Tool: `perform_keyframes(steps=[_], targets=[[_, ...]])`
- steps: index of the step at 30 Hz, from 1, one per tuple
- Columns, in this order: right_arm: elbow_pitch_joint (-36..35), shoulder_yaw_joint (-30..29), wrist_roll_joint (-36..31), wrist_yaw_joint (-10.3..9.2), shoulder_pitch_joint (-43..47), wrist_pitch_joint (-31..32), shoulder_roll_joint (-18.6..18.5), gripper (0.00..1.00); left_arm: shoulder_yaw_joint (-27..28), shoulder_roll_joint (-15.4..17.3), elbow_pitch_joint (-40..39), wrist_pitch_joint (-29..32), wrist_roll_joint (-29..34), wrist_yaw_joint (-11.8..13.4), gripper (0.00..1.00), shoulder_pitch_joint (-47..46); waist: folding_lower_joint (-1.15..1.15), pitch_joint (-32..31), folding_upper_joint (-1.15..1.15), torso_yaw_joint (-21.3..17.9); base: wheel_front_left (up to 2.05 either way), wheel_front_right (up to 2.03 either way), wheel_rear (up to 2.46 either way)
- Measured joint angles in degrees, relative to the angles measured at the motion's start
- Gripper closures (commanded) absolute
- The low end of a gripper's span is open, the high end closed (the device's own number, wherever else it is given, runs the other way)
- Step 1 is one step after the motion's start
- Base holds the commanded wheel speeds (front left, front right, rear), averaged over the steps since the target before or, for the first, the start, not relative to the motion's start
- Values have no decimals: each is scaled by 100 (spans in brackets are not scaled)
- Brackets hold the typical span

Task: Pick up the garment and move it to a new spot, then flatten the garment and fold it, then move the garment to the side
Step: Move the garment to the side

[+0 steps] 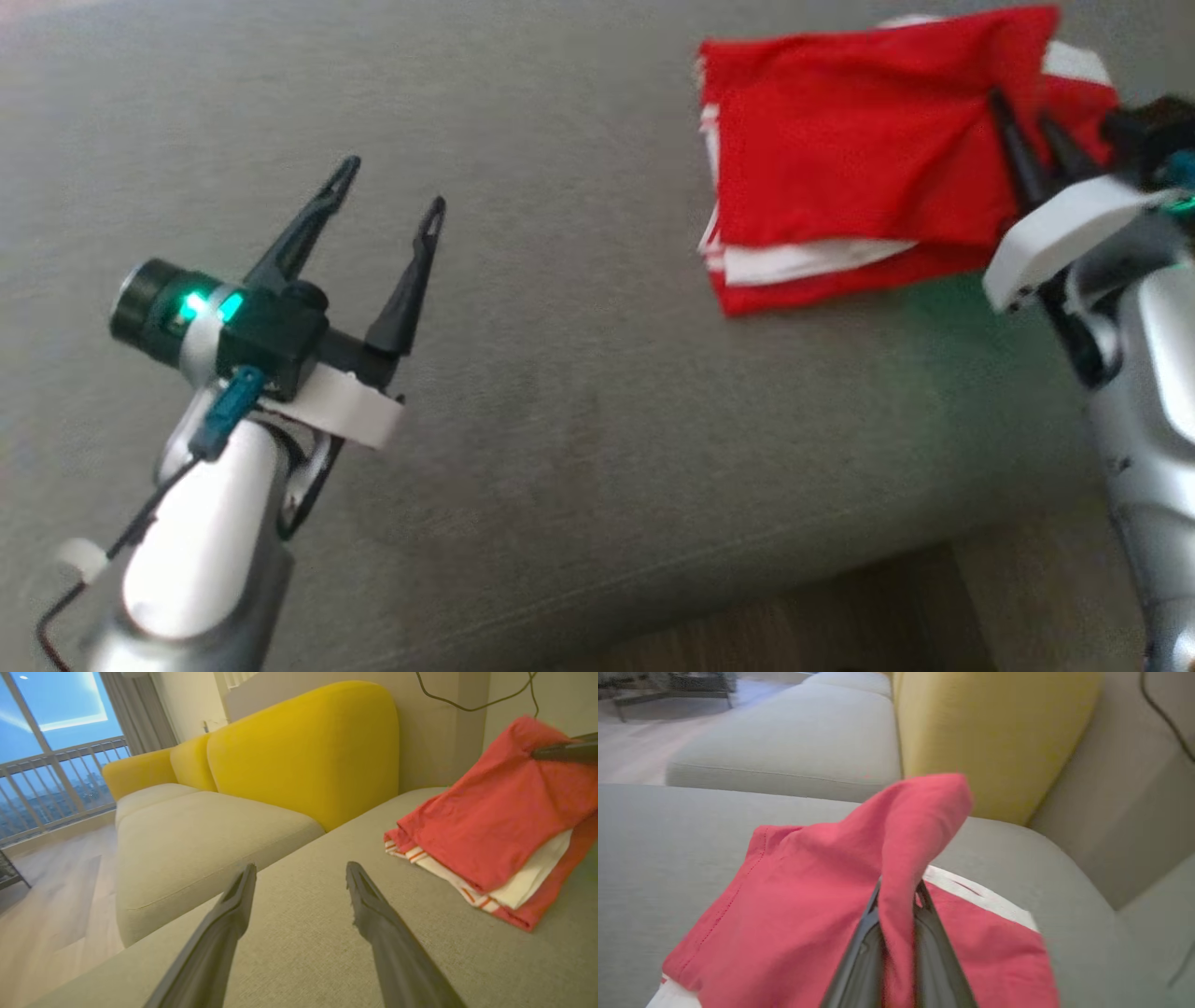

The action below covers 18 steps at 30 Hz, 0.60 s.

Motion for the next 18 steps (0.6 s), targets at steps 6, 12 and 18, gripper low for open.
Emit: perform_keyframes(steps=[6,12,18], targets=[[450,-467,-83,0,-372,-109,2,100,-134,299,132,1,-148,-35,0,-147,-1,428,0,-607,0,0,0],[947,-855,-201,0,-723,-423,196,13,-163,467,112,9,-254,-35,0,-133,-1,794,0,-1059,0,0,0],[1210,-1161,-463,0,-884,-728,399,0,-163,506,51,59,-339,-21,0,-124,0,958,0,-1202,0,0,0]])
